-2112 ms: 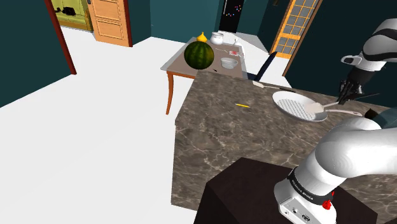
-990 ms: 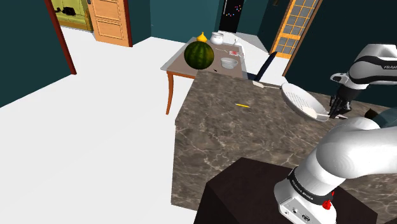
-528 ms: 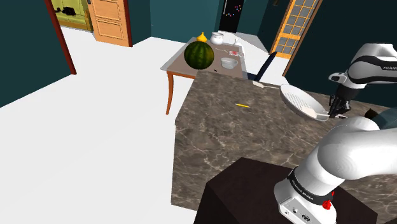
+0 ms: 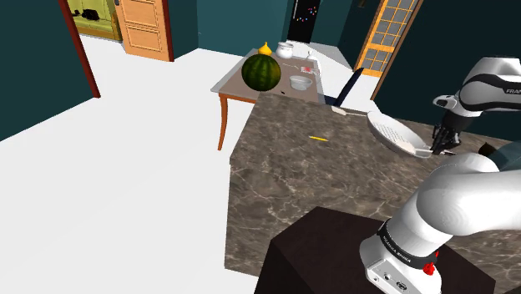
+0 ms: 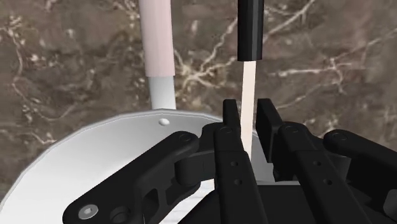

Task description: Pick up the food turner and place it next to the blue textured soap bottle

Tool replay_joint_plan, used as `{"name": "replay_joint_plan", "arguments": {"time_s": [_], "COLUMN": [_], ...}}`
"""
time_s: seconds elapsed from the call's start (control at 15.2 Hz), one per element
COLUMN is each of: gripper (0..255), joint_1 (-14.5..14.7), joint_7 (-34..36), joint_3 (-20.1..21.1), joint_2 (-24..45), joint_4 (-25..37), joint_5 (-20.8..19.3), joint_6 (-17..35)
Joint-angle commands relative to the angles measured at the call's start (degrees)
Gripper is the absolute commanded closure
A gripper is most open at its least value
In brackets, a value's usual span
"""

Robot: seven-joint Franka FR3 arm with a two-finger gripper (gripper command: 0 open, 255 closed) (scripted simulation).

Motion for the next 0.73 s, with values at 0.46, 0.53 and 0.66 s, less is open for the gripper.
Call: {"name": "replay_joint_plan", "arguments": {"time_s": [0.46,0.53,0.66], "gripper": [0,0,0], "joint_1": [-0.3,-0.3,-0.3], "joint_7": [-1.4,-1.4,-1.4], "joint_3": [4.3,4.3,4.3], "joint_2": [-1.1,-1.1,-1.1], "joint_4": [1.9,1.9,1.9], "joint_5": [4.4,4.4,4.4], "joint_6": [-4.5,-4.5,-4.5]}}
